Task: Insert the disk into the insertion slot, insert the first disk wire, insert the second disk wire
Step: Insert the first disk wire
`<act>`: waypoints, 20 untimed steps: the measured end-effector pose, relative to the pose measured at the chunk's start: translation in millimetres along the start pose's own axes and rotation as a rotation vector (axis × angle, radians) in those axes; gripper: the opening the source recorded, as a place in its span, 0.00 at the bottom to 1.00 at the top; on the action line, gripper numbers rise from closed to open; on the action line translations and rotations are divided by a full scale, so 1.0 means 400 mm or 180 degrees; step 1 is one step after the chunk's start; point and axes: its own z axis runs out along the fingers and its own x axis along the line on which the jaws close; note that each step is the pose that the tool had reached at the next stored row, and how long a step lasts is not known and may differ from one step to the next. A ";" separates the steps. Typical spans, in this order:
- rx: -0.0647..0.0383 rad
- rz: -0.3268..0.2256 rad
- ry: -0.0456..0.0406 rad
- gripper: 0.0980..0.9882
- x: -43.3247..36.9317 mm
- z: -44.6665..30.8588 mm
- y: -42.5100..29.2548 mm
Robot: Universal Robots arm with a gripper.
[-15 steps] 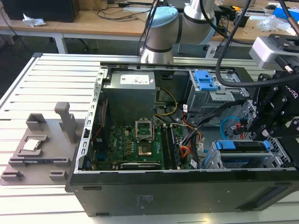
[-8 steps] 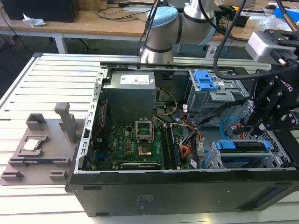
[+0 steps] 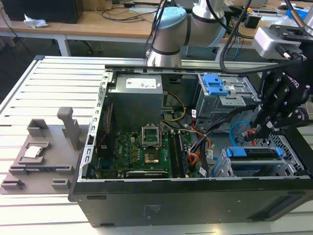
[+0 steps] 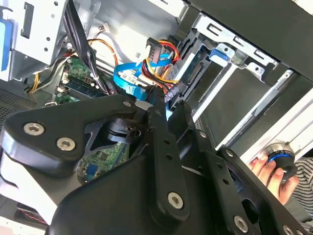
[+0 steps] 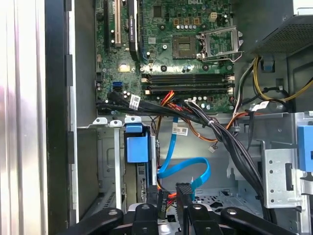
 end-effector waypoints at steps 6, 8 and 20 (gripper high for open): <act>0.0000 -0.0008 0.0001 0.23 -0.001 0.001 -0.001; 0.0000 -0.0010 0.0000 0.23 -0.001 0.002 -0.001; 0.0000 -0.0016 0.0000 0.23 -0.003 0.017 -0.016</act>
